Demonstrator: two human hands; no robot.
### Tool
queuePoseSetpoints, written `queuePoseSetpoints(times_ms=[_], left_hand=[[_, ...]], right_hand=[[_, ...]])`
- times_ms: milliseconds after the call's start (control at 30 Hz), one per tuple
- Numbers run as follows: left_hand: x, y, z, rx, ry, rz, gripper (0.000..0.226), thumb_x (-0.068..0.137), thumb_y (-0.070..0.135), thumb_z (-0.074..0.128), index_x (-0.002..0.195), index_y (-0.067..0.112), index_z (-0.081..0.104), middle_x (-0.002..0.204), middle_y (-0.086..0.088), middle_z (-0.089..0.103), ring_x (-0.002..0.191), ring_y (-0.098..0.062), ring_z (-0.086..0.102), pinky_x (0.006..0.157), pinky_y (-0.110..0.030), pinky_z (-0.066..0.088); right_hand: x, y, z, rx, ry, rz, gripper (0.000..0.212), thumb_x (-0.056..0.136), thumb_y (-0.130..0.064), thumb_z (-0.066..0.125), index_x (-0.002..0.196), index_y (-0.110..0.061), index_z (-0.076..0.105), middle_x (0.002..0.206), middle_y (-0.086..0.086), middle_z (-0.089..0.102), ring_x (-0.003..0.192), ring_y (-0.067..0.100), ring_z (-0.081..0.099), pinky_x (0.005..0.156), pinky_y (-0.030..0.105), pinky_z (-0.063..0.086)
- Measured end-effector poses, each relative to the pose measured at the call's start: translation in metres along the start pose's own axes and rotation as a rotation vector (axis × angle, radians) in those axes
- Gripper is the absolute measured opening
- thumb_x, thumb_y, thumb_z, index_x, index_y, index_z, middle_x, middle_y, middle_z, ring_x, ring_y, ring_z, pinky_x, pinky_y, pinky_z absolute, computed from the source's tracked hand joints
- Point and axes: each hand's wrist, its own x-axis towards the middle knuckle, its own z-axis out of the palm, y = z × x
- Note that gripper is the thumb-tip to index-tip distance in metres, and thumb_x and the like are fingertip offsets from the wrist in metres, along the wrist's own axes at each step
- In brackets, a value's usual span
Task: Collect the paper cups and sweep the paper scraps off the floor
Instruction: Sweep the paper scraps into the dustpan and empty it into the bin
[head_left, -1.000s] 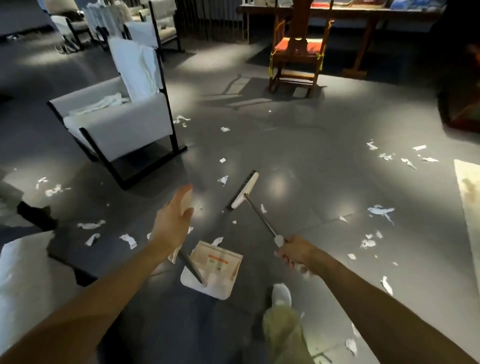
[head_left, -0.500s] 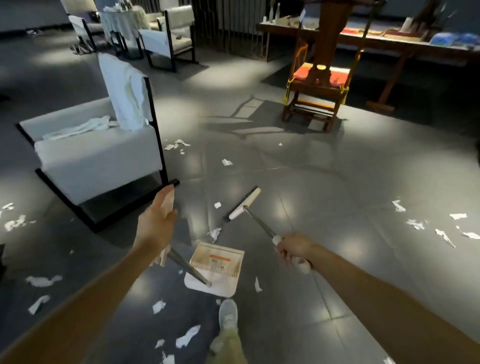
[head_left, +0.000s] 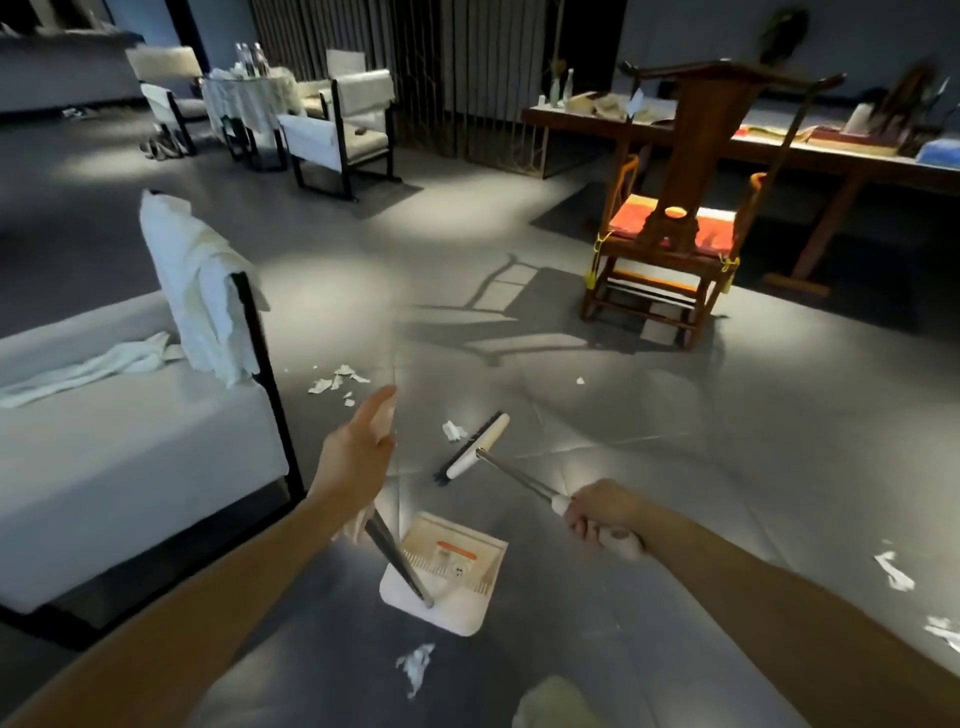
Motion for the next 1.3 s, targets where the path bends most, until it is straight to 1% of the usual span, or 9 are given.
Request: queuePoseSetpoints(times_ms=[267, 433, 533, 700, 833, 933, 1100, 1167, 1300], left_hand=[[0.25, 0.008, 0.046, 0.053, 0.118, -0.073, 0.062, 0.089, 0.004, 0.047, 0.134, 0.046, 0.04, 0.101, 0.001, 0.061, 0.065, -0.008, 0.057, 0.05, -0.018, 0.039], [0.38, 0.017, 0.053, 0.02, 0.211, -0.127, 0.055, 0.092, 0.005, 0.047, 0.133, 0.041, 0.042, 0.082, 0.003, 0.061, 0.053, -0.008, 0.055, 0.046, -0.017, 0.039], [0.453, 0.011, 0.051, 0.033, 0.264, -0.165, 0.053, 0.092, 0.005, 0.048, 0.134, 0.036, 0.041, 0.091, -0.002, 0.064, 0.058, -0.014, 0.054, 0.052, -0.022, 0.04], [0.59, -0.013, 0.041, 0.027, 0.393, -0.273, 0.054, 0.092, 0.01, 0.049, 0.138, 0.038, 0.039, 0.093, -0.002, 0.058, 0.063, -0.004, 0.051, 0.056, -0.018, 0.039], [0.704, -0.031, 0.026, -0.013, 0.455, -0.343, 0.051, 0.095, 0.013, 0.049, 0.139, 0.037, 0.038, 0.084, 0.0, 0.057, 0.058, -0.015, 0.054, 0.048, -0.015, 0.038], [0.785, -0.038, 0.006, -0.034, 0.478, -0.369, 0.051, 0.095, 0.012, 0.048, 0.138, 0.037, 0.038, 0.078, 0.002, 0.057, 0.053, -0.017, 0.055, 0.043, -0.015, 0.041], [0.902, -0.064, -0.035, -0.082, 0.591, -0.417, 0.052, 0.096, 0.013, 0.049, 0.137, 0.042, 0.036, 0.103, 0.002, 0.051, 0.066, -0.016, 0.059, 0.059, -0.026, 0.051], [0.954, -0.084, -0.054, -0.083, 0.652, -0.45, 0.051, 0.096, 0.015, 0.049, 0.138, 0.042, 0.035, 0.108, 0.001, 0.049, 0.071, -0.019, 0.061, 0.056, -0.024, 0.051], [1.07, -0.131, -0.098, -0.041, 0.768, -0.531, 0.051, 0.096, 0.015, 0.05, 0.14, 0.036, 0.036, 0.125, -0.004, 0.049, 0.073, -0.011, 0.057, 0.055, -0.019, 0.045]], right_hand=[[0.23, -0.148, -0.101, -0.134, -0.081, -0.041, 0.01, 0.085, 0.008, 0.049, 0.083, 0.001, 0.055, 0.039, 0.003, 0.052, 0.029, 0.01, 0.043, 0.034, 0.014, 0.035], [0.342, -0.274, -0.148, -0.294, -0.112, -0.204, 0.033, 0.081, 0.007, 0.051, 0.112, 0.016, 0.058, 0.053, 0.008, 0.052, 0.042, 0.013, 0.048, 0.041, 0.021, 0.036], [0.41, -0.345, -0.155, -0.294, -0.17, -0.218, 0.033, 0.082, 0.006, 0.052, 0.115, 0.011, 0.058, 0.057, 0.009, 0.052, 0.05, 0.017, 0.047, 0.043, 0.023, 0.037], [0.532, -0.455, -0.145, -0.241, -0.236, -0.262, 0.029, 0.084, 0.01, 0.048, 0.1, -0.012, 0.058, 0.047, 0.005, 0.052, 0.035, 0.012, 0.045, 0.034, 0.017, 0.035], [0.615, -0.551, -0.133, -0.278, -0.301, -0.276, 0.03, 0.085, 0.008, 0.048, 0.094, -0.02, 0.055, 0.055, 0.006, 0.054, 0.039, 0.012, 0.048, 0.036, 0.019, 0.036], [0.672, -0.631, -0.126, -0.299, -0.375, -0.265, 0.029, 0.085, 0.007, 0.049, 0.101, -0.016, 0.057, 0.061, 0.008, 0.054, 0.044, 0.012, 0.047, 0.038, 0.019, 0.037], [0.769, -0.754, -0.095, -0.385, -0.432, -0.274, 0.031, 0.084, 0.01, 0.047, 0.111, 0.0, 0.058, 0.054, 0.009, 0.049, 0.033, 0.012, 0.041, 0.035, 0.017, 0.034], [0.819, -0.809, -0.074, -0.441, -0.456, -0.295, 0.031, 0.082, 0.01, 0.048, 0.112, 0.008, 0.057, 0.053, 0.009, 0.049, 0.038, 0.016, 0.042, 0.037, 0.02, 0.034], [0.923, -0.926, -0.028, -0.531, -0.528, -0.327, 0.029, 0.083, 0.005, 0.049, 0.111, 0.004, 0.058, 0.06, 0.01, 0.051, 0.047, 0.017, 0.045, 0.043, 0.024, 0.035]])
